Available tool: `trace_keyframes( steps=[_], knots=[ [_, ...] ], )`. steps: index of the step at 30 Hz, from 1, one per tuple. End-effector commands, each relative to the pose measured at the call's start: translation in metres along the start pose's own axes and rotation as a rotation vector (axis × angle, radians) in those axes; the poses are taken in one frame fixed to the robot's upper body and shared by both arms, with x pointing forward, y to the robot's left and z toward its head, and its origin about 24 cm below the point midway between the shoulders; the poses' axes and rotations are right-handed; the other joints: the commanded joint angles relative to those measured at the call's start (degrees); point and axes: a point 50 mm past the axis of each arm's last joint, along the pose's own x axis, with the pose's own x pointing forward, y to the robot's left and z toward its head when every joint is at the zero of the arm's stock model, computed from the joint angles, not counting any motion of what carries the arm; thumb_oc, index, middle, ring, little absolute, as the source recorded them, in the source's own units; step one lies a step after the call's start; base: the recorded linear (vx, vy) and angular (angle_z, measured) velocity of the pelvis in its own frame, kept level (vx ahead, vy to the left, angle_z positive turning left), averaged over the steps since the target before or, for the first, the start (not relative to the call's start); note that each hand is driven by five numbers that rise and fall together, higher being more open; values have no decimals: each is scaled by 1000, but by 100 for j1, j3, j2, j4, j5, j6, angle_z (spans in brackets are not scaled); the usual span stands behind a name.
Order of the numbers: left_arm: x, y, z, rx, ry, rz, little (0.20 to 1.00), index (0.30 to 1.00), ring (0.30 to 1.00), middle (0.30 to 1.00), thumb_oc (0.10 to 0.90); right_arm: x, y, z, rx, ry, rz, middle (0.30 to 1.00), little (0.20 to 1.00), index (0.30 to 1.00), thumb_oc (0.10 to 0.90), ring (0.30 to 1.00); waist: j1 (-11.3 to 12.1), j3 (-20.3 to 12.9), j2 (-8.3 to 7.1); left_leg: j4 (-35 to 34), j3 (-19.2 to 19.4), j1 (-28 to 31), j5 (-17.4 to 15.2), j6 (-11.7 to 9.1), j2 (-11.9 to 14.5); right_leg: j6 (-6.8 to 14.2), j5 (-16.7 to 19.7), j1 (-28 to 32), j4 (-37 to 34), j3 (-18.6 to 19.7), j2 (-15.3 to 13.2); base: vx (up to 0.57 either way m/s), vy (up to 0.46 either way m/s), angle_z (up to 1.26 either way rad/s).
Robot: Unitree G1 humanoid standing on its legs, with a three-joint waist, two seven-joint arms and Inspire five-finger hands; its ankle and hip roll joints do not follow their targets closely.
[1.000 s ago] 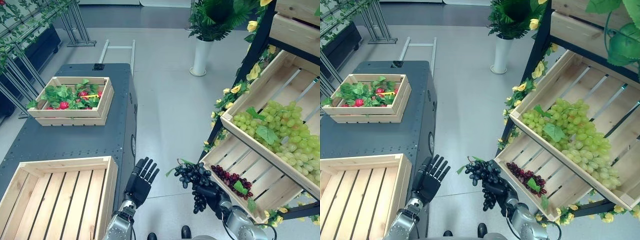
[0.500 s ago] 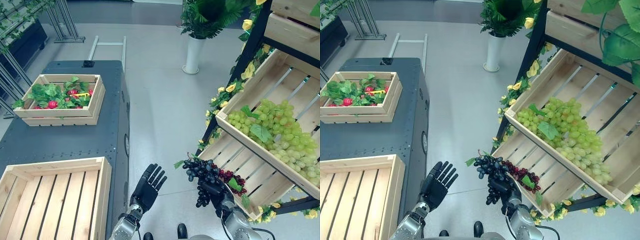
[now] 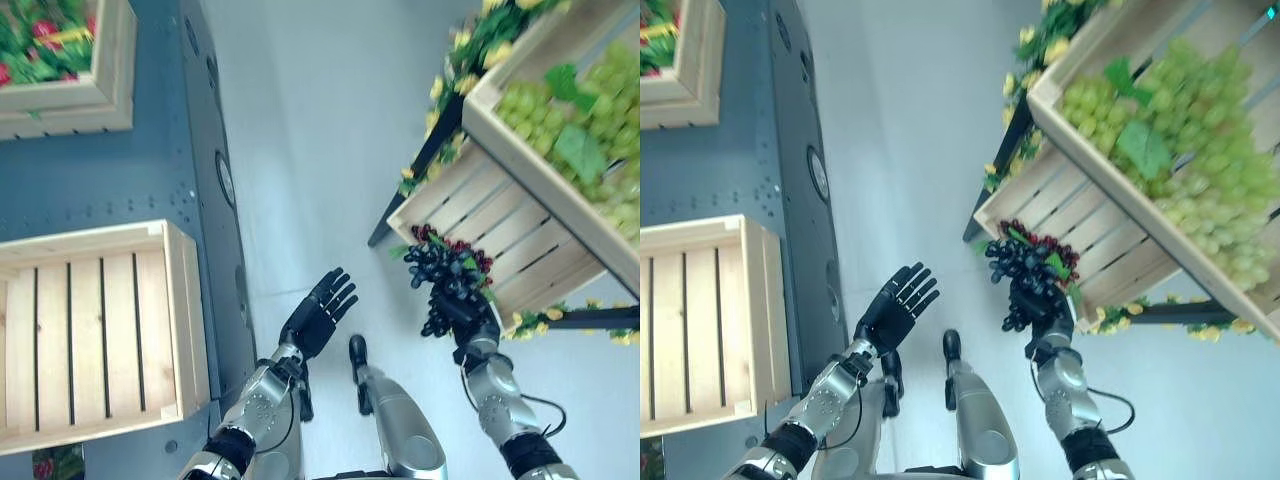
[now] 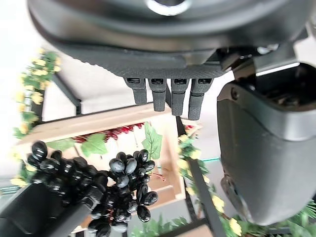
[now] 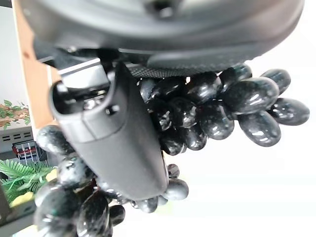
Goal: Pick up the fruits from the basket on one side to the basket on the other side
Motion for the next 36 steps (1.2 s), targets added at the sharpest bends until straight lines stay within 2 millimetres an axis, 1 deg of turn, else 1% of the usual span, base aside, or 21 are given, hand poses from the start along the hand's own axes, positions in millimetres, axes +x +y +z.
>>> trace_keyframes(
  steps=[1,2,3,7,10,11,12,13,17,19,20,21,22,25,27,28,29,32,34,36],
  knots=[
    [7,-33,-7,-7,-25,-162,900,900,900,900,800,5,7,86,18,-407,41,300,300,300,400,300,-74,-362,59,827,-163,-394,-539,-34,-108,-341,-449,-196,989,-390,128,-63,-17,-2],
    [9,-35,-6,1,-24,-173,900,900,900,900,800,7,5,93,15,-427,38,300,300,300,400,300,-76,-332,61,956,-171,-495,-583,-33,-106,-354,-490,-292,1121,-399,134,-108,-29,-3],
    [13,-40,-1,19,-24,-197,900,900,900,900,800,12,5,109,11,-470,23,300,300,300,400,300,-64,-266,72,1214,-215,-727,-655,-37,-127,-386,-554,-489,1364,-435,138,-94,-34,-2],
    [19,-48,9,31,-33,-229,900,900,900,900,800,16,3,131,10,-542,-12,300,300,300,400,300,-43,-208,83,1659,-275,-1111,-804,-9,-164,-447,-702,-848,1829,-483,149,-62,-43,4],
    [22,-52,14,39,-38,-249,900,900,900,900,800,19,8,145,-1,-581,-18,300,300,300,400,300,-15,-192,76,1955,-330,-1365,-900,22,-197,-479,-782,-1097,2136,-498,172,-43,-52,13],
    [23,-55,18,51,-43,-259,900,900,900,900,800,20,12,152,-11,-604,-15,300,300,300,400,300,9,-187,46,2153,-370,-1557,-964,43,-212,-490,-833,-1279,2344,-502,194,-55,-68,3],
    [24,-55,20,55,-43,-260,900,900,900,900,800,20,13,155,-13,-613,-17,300,300,300,400,300,22,-189,34,2234,-382,-1635,-989,52,-208,-498,-857,-1349,2425,-513,200,-54,-76,0],
    [24,-56,21,60,-43,-261,900,900,900,900,800,21,14,158,-13,-623,-21,300,300,300,400,300,39,-187,19,2323,-392,-1710,-1021,62,-200,-507,-876,-1414,2495,-528,198,-33,-98,-1],
    [23,-53,27,76,-16,-237,900,900,900,900,800,20,13,182,-2,-697,-62,300,300,300,400,300,152,-224,-48,2859,-518,-2147,-1193,78,-150,-532,-965,-1793,2928,-605,212,-17,-116,3],
    [23,-53,26,78,-4,-234,900,900,900,900,800,20,12,189,-8,-717,-74,300,300,300,400,300,184,-230,-58,2909,-547,-2205,-1199,72,-164,-534,-962,-1847,2982,-615,225,-4,-57,12],
    [23,-53,26,78,-4,-234,900,900,900,900,800,20,12,190,-8,-718,-74,300,300,300,400,300,183,-232,-56,2913,-548,-2211,-1200,72,-164,-534,-962,-1852,2985,-616,226,-11,-65,10],
    [22,-53,26,85,11,-236,900,900,900,900,800,23,13,202,-22,-737,-88,300,300,300,400,300,248,-243,-67,2899,-599,-2272,-1172,59,-218,-530,-935,-1913,3006,-604,269,-17,-46,4],
    [22,-54,26,85,13,-238,900,900,900,900,800,24,13,205,-25,-741,-90,300,300,300,400,300,261,-248,-72,2883,-605,-2283,-1164,61,-227,-530,-927,-1924,2992,-601,281,-33,-64,-7],
    [23,-55,29,93,27,-250,900,900,900,900,800,29,17,228,-60,-770,-115,300,300,300,400,300,357,-265,-130,2980,-644,-2429,-1186,72,-186,-550,-922,-2044,3033,-621,309,-41,-62,-16],
    [22,-54,30,99,38,-248,900,900,900,900,800,30,17,237,-78,-786,-135,300,300,300,400,300,393,-274,-155,3089,-667,-2519,-1223,68,-153,-556,-936,-2110,3106,-662,300,-13,-44,8],
    [22,-54,30,99,38,-248,900,900,900,900,800,30,17,237,-78,-787,-135,300,300,300,400,300,391,-276,-152,3101,-669,-2531,-1228,67,-151,-556,-939,-2120,3115,-664,302,-8,-47,8],
    [22,-53,30,108,49,-240,900,900,900,900,800,31,16,243,-105,-797,-159,300,300,300,400,300,434,-278,-180,3194,-698,-2615,-1255,65,-149,-551,-937,-2184,3180,-692,298,-6,-43,3],
    [22,-52,33,113,52,-237,900,900,900,900,800,32,12,252,-109,-804,-193,300,300,300,400,300,476,-277,-214,3183,-723,-2640,-1266,51,-147,-541,-928,-2187,3151,-704,314,-8,-43,5],
    [21,-51,33,112,56,-238,900,900,900,900,800,33,11,256,-113,-803,-211,300,300,300,400,300,498,-268,-218,3169,-731,-2627,-1266,41,-147,-541,-925,-2169,3130,-714,313,-4,-17,9],
    [21,-48,34,122,62,-238,900,900,900,900,800,37,9,265,-135,-797,-248,300,300,300,400,300,535,-254,-199,3172,-742,-2634,-1280,34,-161,-544,-922,-2173,3121,-732,303,0,0,0]
  ],
)
